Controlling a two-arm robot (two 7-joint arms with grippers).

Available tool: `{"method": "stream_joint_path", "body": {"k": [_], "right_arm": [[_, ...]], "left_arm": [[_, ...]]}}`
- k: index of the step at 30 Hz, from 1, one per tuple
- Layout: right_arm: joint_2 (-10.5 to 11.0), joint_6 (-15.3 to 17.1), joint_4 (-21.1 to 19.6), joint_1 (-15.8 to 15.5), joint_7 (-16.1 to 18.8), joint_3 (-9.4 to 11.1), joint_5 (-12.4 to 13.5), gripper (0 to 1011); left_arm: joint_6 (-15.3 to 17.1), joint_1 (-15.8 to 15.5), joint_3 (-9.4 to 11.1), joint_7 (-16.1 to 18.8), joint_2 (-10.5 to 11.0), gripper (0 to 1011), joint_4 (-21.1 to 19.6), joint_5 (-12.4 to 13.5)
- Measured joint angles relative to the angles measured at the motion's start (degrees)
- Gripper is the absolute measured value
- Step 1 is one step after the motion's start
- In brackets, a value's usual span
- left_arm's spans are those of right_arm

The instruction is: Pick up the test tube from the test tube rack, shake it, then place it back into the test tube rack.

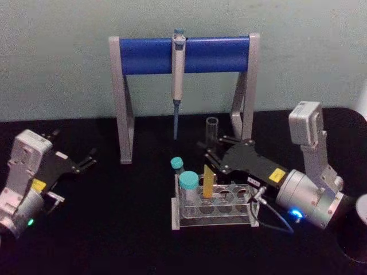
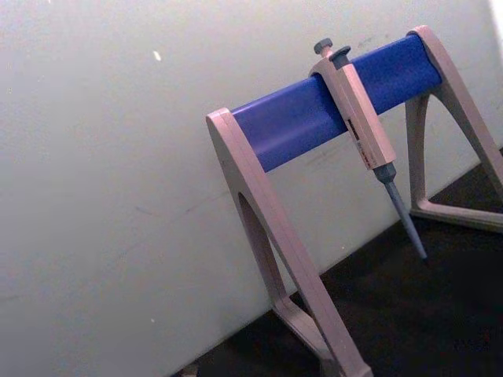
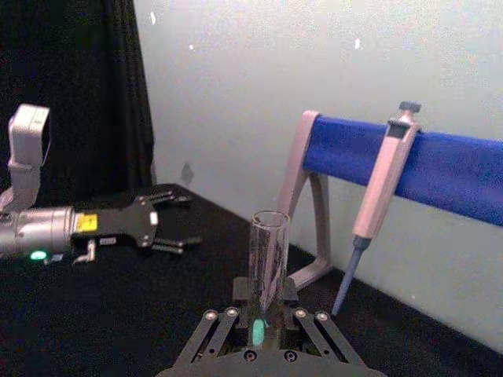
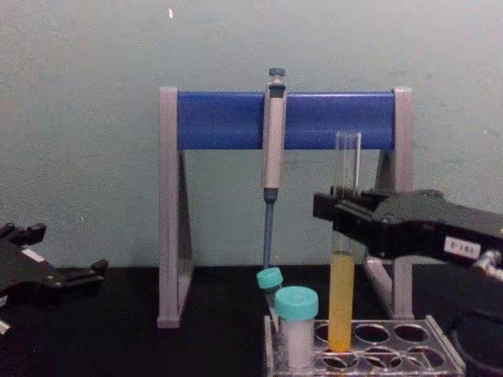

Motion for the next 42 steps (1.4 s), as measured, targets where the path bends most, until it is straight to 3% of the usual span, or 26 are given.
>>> {"method": "stream_joint_path", "body": {"k": [11,24,33,42], "right_arm": [[-1.63,-0.37,1.66,2.12,-1.76,1.49,0.49,234],[-4.01,-0.99,5.66,4.86,-3.41,2.20,-1.41,233],[-4.54,-1.11,6.21,5.27,-3.59,2.66,-2.08,234],[-3.99,-1.08,5.37,4.28,-5.05,4.43,-2.91,233]], "left_arm": [[0.00,0.00,0.00,0.00,0.00,1001,0.00,0.00],[0.00,0.00,0.00,0.00,0.00,1001,0.00,0.00],[0.00,0.00,0.00,0.00,0.00,1001,0.00,0.00],[0.00,0.00,0.00,0.00,0.00,1001,0.00,0.00]]}}
